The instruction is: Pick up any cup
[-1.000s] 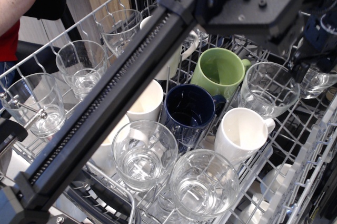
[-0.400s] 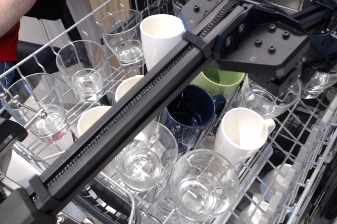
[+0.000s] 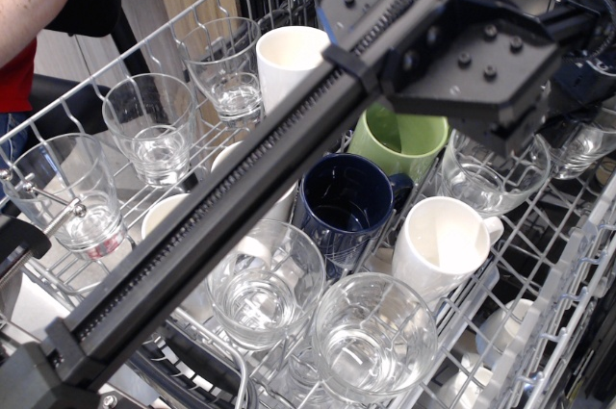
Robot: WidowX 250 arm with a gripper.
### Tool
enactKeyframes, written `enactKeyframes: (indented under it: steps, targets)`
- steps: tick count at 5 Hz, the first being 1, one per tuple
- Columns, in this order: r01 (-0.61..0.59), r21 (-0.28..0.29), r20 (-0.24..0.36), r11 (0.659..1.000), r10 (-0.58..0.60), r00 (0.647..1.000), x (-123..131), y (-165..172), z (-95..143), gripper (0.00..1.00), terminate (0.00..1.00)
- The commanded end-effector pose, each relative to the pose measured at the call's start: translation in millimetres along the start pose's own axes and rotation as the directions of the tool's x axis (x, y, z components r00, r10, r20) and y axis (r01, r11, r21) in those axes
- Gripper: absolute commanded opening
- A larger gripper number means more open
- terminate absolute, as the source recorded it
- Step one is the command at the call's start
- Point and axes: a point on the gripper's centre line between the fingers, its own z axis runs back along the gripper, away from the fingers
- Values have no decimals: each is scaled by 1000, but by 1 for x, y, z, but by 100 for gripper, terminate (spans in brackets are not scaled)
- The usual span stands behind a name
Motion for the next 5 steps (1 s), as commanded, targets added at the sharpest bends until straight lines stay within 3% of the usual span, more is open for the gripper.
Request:
enactKeyframes:
  steps: [1, 3, 5]
  targets:
    - [-24, -161, 27, 987, 28, 999, 16, -11, 40, 0, 0]
    - [-23, -260, -28, 965, 16, 999, 21, -5, 78, 0, 0]
    - [-74, -293, -120, 953, 40, 992, 39, -8, 124, 0, 0]
